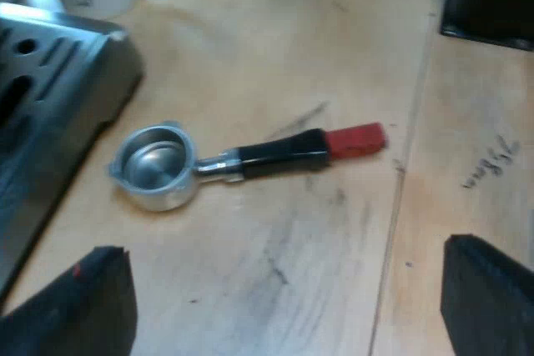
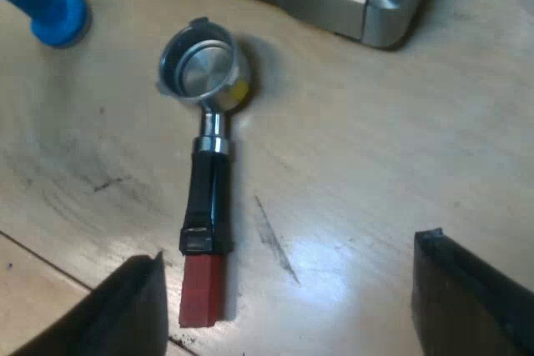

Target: Put the handle in the coffee machine

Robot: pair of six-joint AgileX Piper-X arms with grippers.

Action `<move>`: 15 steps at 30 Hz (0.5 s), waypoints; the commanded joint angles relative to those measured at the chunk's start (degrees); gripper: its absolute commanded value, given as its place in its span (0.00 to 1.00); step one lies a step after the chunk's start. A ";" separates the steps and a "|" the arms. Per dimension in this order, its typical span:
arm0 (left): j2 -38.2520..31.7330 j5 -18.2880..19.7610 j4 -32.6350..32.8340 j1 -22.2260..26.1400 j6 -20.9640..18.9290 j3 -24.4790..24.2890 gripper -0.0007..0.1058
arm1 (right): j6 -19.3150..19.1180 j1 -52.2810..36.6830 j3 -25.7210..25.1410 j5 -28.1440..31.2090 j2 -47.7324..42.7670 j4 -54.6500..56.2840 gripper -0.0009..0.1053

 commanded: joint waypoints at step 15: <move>11.84 0.70 -0.73 -16.53 3.15 -0.43 0.72 | 18.95 18.88 -0.18 15.16 17.63 0.08 0.60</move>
